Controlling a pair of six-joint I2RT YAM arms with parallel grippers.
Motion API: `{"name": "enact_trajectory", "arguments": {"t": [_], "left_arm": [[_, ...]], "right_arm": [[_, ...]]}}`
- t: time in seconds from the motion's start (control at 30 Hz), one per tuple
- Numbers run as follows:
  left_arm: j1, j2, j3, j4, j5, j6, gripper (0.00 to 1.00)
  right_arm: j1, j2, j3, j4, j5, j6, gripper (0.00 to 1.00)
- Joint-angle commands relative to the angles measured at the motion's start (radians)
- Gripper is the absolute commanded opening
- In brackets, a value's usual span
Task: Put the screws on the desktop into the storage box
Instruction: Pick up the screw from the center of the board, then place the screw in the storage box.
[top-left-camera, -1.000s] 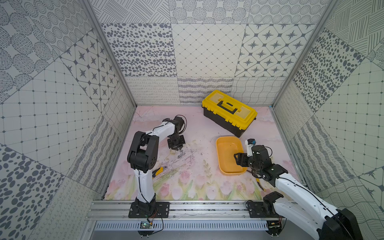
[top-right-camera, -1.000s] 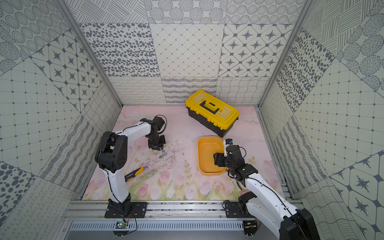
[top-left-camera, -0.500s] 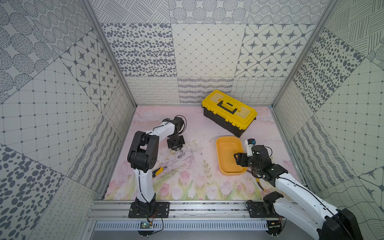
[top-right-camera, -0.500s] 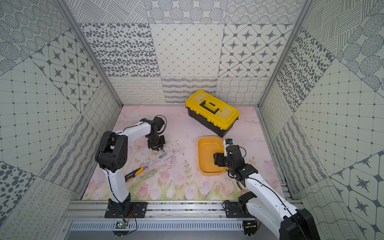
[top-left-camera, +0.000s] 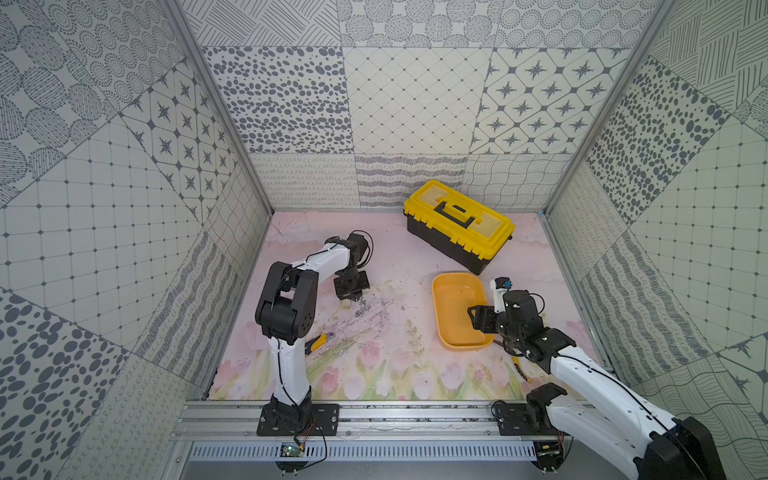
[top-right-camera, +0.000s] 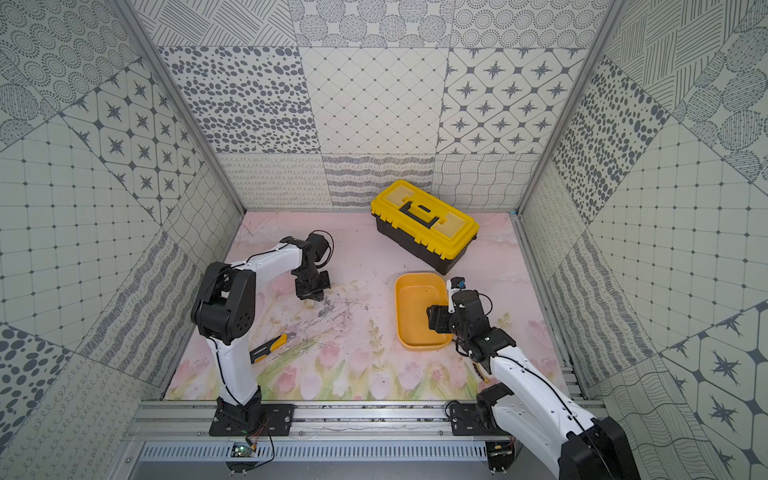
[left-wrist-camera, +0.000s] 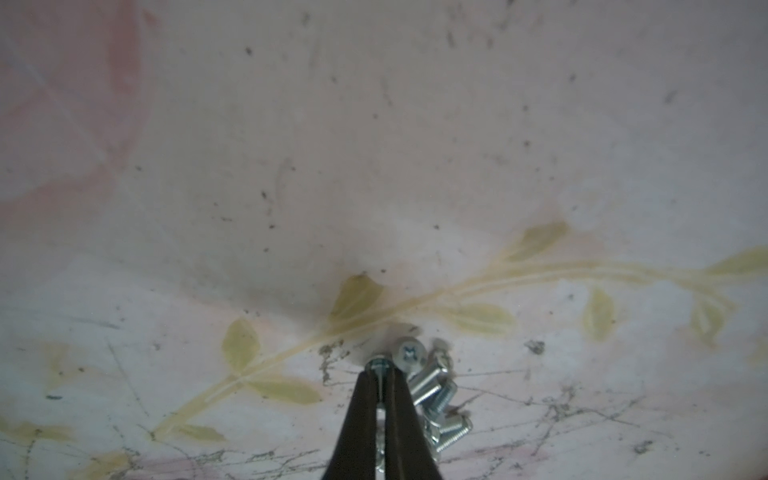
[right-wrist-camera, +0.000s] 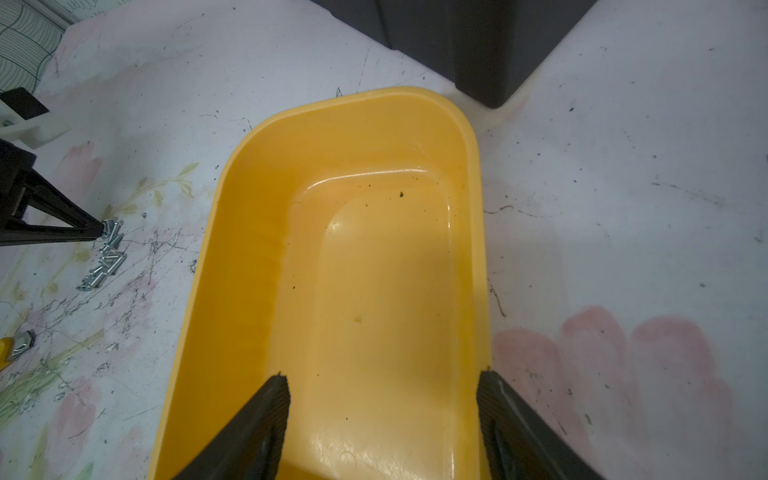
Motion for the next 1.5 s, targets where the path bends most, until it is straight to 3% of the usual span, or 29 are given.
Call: {"name": "enact_trajectory", "arguments": {"t": [0.0, 0.3, 0.47, 0.6, 0.77, 0.9, 1.1, 1.17, 1.27, 1.3, 1.37, 1.47], "left_arm": [[0.008, -0.004, 0.007, -0.043, -0.024, 0.0, 0.0], [-0.049, -0.204, 0.04, -0.103, -0.007, 0.012, 0.0], [-0.233, -0.242, 0.126, -0.093, 0.133, -0.009, 0.0], [-0.426, -0.137, 0.265, -0.059, 0.248, -0.037, 0.0], [-0.606, 0.09, 0.521, -0.118, 0.238, -0.05, 0.0], [-0.674, 0.251, 0.697, -0.208, 0.182, -0.041, 0.0], [-0.687, 0.375, 0.83, -0.286, 0.125, -0.03, 0.0], [-0.686, 0.404, 0.875, -0.323, 0.096, -0.017, 0.14], [-0.685, 0.418, 0.908, -0.356, 0.078, 0.009, 0.46], [-0.685, 0.414, 0.915, -0.365, 0.066, 0.018, 0.53], [-0.677, 0.393, 0.914, -0.377, 0.05, 0.03, 0.61], [-0.654, 0.325, 0.88, -0.391, 0.038, 0.047, 0.62]], "right_arm": [[0.005, -0.016, -0.008, 0.038, -0.004, 0.0, 0.76], [0.005, -0.021, 0.01, 0.022, -0.014, 0.0, 0.76], [-0.006, -0.072, 0.051, -0.027, -0.017, 0.006, 0.77], [-0.105, -0.101, 0.058, -0.065, -0.064, 0.037, 0.78], [-0.298, -0.118, 0.043, -0.099, -0.177, 0.088, 0.77], [-0.371, -0.119, 0.03, -0.11, -0.217, 0.083, 0.77], [-0.396, -0.119, 0.015, -0.117, -0.235, 0.075, 0.78], [-0.396, -0.12, 0.018, -0.117, -0.237, 0.072, 0.78], [-0.396, -0.115, 0.031, -0.132, -0.247, 0.061, 0.81], [-0.396, -0.113, 0.037, -0.136, -0.251, 0.055, 0.81], [-0.395, -0.111, 0.051, -0.15, -0.259, 0.051, 0.81], [-0.384, -0.103, 0.084, -0.162, -0.29, 0.05, 0.8]]}}
